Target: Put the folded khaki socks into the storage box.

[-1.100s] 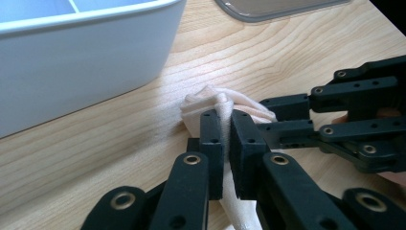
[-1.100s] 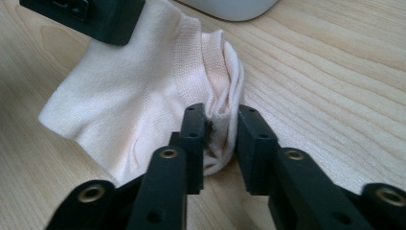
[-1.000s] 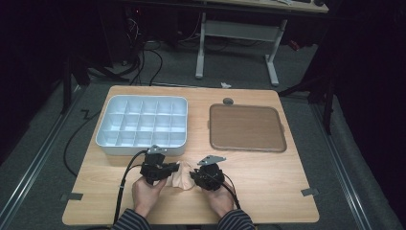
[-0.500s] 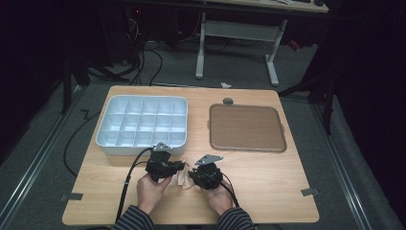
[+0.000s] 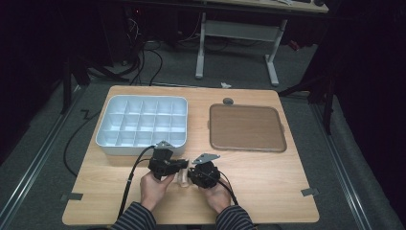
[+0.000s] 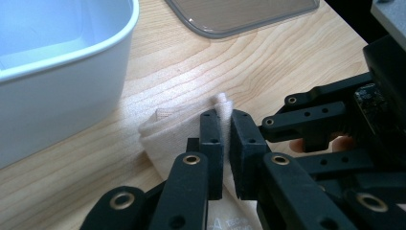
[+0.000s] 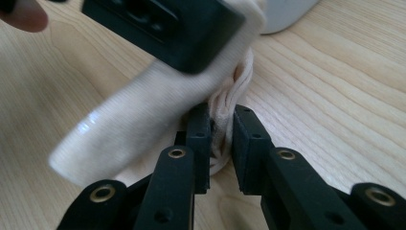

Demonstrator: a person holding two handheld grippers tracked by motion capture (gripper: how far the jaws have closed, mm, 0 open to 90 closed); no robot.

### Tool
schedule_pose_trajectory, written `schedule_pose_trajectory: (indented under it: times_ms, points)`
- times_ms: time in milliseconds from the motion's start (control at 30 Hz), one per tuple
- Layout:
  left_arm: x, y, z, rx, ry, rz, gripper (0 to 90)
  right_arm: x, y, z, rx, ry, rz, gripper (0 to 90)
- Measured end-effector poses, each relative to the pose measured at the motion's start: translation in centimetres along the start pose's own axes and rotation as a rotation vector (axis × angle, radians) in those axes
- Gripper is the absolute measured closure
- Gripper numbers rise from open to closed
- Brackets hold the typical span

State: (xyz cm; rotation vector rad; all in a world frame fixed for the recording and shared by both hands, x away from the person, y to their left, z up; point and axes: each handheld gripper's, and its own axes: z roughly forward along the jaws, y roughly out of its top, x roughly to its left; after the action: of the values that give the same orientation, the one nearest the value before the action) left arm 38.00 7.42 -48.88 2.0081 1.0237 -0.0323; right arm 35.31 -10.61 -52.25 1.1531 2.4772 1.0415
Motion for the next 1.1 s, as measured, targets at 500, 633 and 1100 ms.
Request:
schedule_pose_trajectory:
  times_ms: [500, 633, 1100]
  points:
    - [0.2, -0.4, 1.2, 0.032, 0.030, 0.027, 84.7, -0.2, -0.5, -0.7, -0.013, 0.000, 0.029, 69.4]
    - [0.0, -0.5, 1.5, 0.039, 0.033, 0.037, 84.7, -0.2, -1.1, -1.7, -0.030, -0.001, 0.048, 69.0]
    - [0.0, -0.6, 1.9, 0.044, 0.044, 0.038, 84.3, 1.9, -2.0, -3.6, -0.077, 0.057, 0.011, 64.1]
